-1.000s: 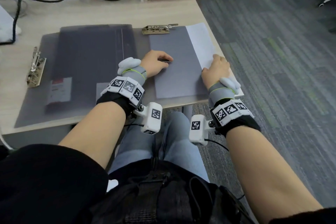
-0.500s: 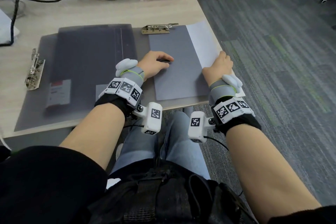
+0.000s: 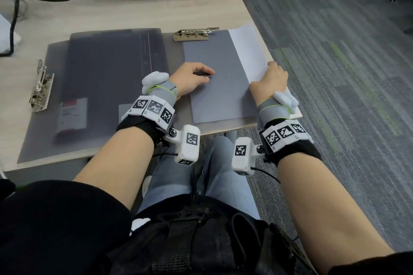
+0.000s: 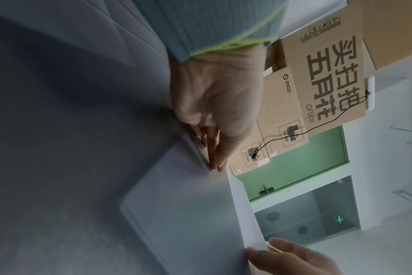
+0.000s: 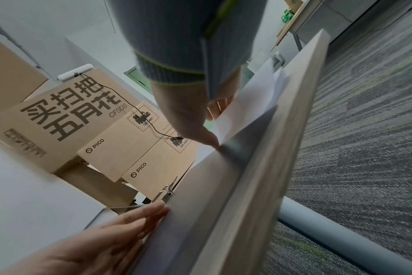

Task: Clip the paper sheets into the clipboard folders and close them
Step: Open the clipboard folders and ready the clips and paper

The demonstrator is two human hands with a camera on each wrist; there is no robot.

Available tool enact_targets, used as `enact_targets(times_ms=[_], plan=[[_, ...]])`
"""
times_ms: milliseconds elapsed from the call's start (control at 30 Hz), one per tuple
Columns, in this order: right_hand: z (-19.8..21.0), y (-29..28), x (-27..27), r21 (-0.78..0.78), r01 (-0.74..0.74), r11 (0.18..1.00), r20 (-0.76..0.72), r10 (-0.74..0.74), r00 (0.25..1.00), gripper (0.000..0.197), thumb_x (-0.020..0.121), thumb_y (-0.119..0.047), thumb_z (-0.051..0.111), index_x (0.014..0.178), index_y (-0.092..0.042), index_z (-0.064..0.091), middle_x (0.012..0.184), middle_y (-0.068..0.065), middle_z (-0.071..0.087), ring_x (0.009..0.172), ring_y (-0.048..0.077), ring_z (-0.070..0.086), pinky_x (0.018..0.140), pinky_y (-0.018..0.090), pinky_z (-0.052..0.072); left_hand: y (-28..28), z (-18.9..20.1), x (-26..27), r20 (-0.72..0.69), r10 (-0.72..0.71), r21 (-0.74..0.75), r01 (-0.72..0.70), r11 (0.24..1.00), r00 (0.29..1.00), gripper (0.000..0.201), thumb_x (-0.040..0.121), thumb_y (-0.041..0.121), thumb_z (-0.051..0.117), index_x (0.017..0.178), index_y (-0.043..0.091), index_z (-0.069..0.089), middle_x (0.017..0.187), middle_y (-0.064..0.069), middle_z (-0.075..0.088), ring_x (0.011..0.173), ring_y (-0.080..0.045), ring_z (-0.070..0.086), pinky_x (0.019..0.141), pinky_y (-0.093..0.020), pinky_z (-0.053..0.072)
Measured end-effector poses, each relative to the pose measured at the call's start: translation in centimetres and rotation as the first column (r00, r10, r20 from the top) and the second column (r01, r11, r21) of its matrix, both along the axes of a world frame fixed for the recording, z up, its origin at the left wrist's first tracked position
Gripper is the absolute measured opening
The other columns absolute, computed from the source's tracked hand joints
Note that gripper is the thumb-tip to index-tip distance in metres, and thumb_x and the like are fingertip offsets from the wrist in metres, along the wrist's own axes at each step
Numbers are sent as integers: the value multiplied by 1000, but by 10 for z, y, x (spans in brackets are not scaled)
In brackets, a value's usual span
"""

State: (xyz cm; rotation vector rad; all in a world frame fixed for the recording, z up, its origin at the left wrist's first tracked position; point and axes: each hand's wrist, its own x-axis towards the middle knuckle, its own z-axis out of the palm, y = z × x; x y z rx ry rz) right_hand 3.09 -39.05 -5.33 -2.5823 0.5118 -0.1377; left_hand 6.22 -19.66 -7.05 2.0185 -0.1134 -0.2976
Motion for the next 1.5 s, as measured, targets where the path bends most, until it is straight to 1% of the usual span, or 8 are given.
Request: enact_targets(times_ms=[233,467,633,733,900,1233,1400,1500], plan=[[-1,1,-1,17,20,1000,-2,-20,1000,50,80,-5,55,128,0,44,133,19,48,123,37,43,99,37,34,1,0,-1,-15,-3,-6,3,1000,1000,30,87,2,55,114,8,65,106,-1,59,96,3,48,63,14,29],[2,-5,13,123,155,980,-103,-143,984,55,79,-10,63,129,-4,41,137,18,46,127,35,42,104,40,36,2,2,-2,-28,-12,-6,12,1000,1000,29,87,3,55,114,9,65,107,0,60,106,-2,44,64,15,28],[5,-4,20,136,219,966,-172,-194,966,61,79,-14,66,132,-5,37,139,17,43,130,34,40,105,40,34,2,6,-4,-32,-28,-17,27,999,999,30,88,0,54,117,5,62,108,0,55,94,7,48,64,14,30],[5,-3,22,129,236,963,-187,-211,960,61,78,-16,67,130,-4,37,138,17,45,130,34,41,106,40,35,1,6,-4,-33,-30,-26,30,999,999,31,88,0,54,118,3,62,108,0,55,84,17,43,64,13,30],[10,-5,23,118,247,962,-226,-216,950,61,78,-19,68,129,-2,39,136,17,49,128,35,45,106,40,39,1,6,-3,-43,-34,-41,32,999,998,31,88,0,54,118,3,61,108,-1,55,85,16,43,64,13,31],[24,-10,19,126,190,974,-271,-151,951,53,79,-19,65,128,-7,47,131,14,55,128,34,43,97,39,41,0,5,-3,-70,-28,-77,22,997,997,32,88,-2,54,119,1,60,109,0,54,70,31,45,63,12,31],[32,-13,23,279,172,945,-224,-111,968,56,77,-14,69,129,-7,51,130,12,59,100,28,58,76,27,40,-2,7,-3,-73,-25,-76,19,997,997,32,88,-2,53,120,0,59,110,-1,53,78,25,43,63,12,31],[33,-12,23,297,152,943,-225,-86,971,58,81,-17,67,134,-8,47,134,12,56,117,30,56,84,30,42,-2,6,-3,-83,-24,-106,15,994,996,32,88,-4,53,119,-2,59,110,-2,53,67,36,45,63,12,31]])
